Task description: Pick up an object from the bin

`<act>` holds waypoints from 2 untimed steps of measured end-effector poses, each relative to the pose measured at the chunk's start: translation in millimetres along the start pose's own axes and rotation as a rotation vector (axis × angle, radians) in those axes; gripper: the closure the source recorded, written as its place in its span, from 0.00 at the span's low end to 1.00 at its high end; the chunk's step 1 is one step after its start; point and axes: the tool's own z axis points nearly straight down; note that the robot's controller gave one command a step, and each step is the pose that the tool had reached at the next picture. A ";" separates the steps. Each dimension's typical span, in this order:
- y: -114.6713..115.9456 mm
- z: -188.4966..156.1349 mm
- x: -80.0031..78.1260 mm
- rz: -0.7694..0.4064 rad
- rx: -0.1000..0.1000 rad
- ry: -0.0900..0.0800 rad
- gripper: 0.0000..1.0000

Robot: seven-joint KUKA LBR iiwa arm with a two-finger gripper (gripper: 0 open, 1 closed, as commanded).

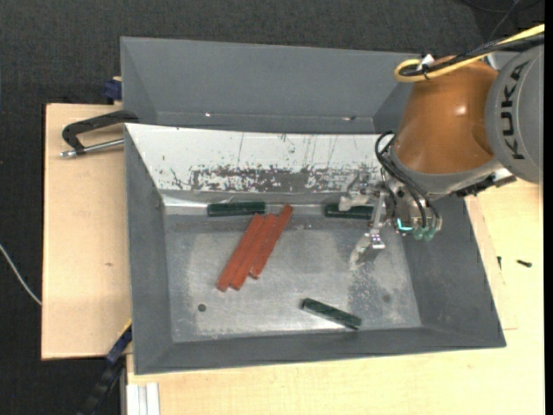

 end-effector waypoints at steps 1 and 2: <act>0.0 -4.4 -1.8 -0.001 0.001 -0.009 0.00; 13.4 30.6 34.5 -0.047 0.001 -0.011 0.00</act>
Offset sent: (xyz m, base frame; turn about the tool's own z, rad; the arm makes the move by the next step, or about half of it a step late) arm -0.0559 0.0209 -0.0508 -0.0732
